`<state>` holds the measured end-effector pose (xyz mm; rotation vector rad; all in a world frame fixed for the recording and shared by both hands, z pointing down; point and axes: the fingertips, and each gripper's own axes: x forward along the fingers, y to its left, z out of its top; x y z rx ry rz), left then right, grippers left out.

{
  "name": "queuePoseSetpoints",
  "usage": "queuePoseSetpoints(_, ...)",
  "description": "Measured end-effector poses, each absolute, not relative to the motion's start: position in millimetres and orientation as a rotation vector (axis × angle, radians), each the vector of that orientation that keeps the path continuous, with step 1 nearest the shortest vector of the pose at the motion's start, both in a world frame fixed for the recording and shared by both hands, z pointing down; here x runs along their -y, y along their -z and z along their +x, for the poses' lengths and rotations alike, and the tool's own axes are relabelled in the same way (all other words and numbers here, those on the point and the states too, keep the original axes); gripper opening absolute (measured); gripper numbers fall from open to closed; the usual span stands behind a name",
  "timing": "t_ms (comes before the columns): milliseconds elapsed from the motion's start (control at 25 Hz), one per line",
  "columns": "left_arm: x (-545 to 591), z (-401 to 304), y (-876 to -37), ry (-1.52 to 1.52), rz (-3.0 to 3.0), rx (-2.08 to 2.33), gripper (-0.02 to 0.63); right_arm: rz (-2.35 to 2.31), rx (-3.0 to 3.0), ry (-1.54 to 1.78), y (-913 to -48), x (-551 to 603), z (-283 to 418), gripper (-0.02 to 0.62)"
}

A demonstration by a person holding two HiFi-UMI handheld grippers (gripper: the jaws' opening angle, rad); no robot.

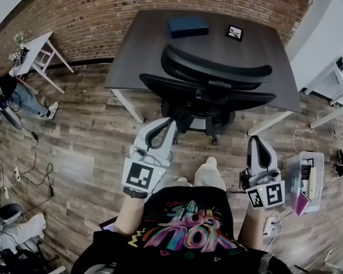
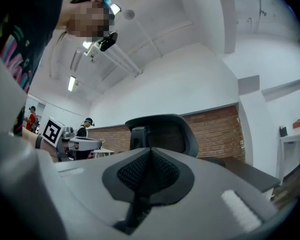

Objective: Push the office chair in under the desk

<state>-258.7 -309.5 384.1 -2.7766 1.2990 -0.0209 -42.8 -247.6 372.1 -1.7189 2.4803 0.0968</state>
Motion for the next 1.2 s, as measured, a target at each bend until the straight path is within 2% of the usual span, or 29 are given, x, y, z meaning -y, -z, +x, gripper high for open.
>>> queuePoseSetpoints(240, 307.9, -258.3, -395.2, 0.050, -2.805, -1.305, 0.002, -1.714, -2.483, 0.015, -388.7, 242.9, -44.0, -0.002)
queuePoseSetpoints(1200, 303.8, -262.3, -391.7, 0.027, -2.782, -1.296, 0.002, -1.709, -2.562, -0.025, -387.2, 250.7, -60.2, -0.002)
